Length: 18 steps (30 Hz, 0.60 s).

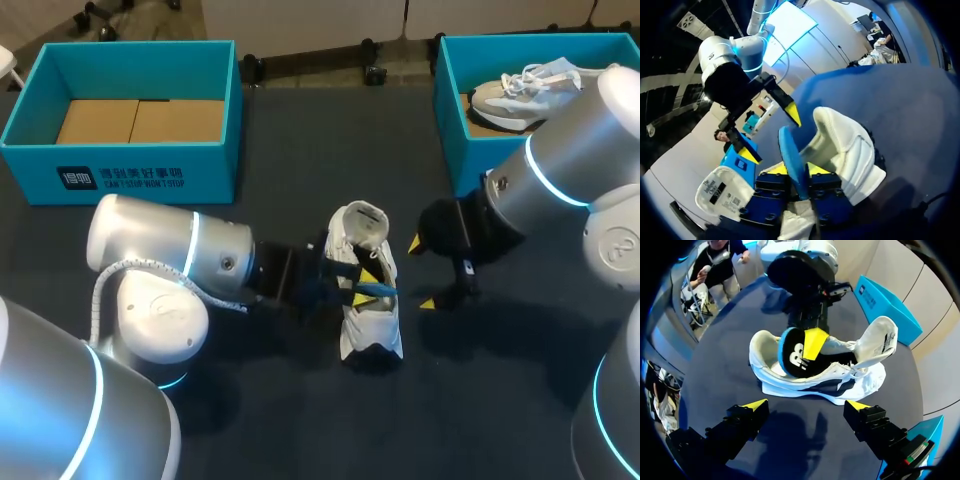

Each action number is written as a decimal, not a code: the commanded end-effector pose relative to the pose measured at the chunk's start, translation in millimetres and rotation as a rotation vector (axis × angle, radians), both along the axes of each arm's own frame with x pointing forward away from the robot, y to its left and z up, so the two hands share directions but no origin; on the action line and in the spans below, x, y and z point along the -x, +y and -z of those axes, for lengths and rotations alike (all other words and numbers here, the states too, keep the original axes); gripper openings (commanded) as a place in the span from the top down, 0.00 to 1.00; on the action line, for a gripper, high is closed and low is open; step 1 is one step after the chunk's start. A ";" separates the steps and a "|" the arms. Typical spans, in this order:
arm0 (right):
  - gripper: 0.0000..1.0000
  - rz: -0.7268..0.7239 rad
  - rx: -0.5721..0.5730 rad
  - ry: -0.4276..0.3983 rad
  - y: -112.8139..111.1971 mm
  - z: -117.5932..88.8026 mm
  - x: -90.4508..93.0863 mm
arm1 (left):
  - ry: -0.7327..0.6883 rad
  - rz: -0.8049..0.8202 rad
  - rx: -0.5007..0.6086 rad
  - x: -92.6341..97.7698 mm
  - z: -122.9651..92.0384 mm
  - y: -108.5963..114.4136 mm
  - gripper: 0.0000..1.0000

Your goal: Take the shoe out of the shoebox, open the shoe tongue, remove and reinsert the insole, then place the shoe into the shoebox

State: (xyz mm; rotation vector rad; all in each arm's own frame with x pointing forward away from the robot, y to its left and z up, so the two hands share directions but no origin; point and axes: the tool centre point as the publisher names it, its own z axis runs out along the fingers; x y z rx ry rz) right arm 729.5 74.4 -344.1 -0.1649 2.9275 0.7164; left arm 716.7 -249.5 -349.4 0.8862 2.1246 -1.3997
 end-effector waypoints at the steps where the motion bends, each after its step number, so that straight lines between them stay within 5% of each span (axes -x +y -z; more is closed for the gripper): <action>1: 0.00 0.001 0.001 -0.003 0.4 -0.7 0.4 | -0.001 -0.002 0.022 10.1 -11.9 6.4 0.39; 2: 0.00 0.000 0.000 -0.004 0.6 -0.8 0.2 | 0.001 0.000 0.024 12.0 -15.0 6.9 0.51; 5: 0.00 -0.001 -0.001 -0.005 0.7 -0.8 0.2 | 0.010 0.002 0.028 15.7 -18.0 7.1 0.62; 8: 0.00 0.000 -0.002 -0.005 0.3 -0.4 0.8 | 0.029 0.016 0.019 18.4 -12.1 5.1 1.00; 18: 0.00 0.004 0.000 -0.002 -1.0 -0.1 2.6 | 0.022 0.039 -0.036 7.2 13.2 0.4 1.00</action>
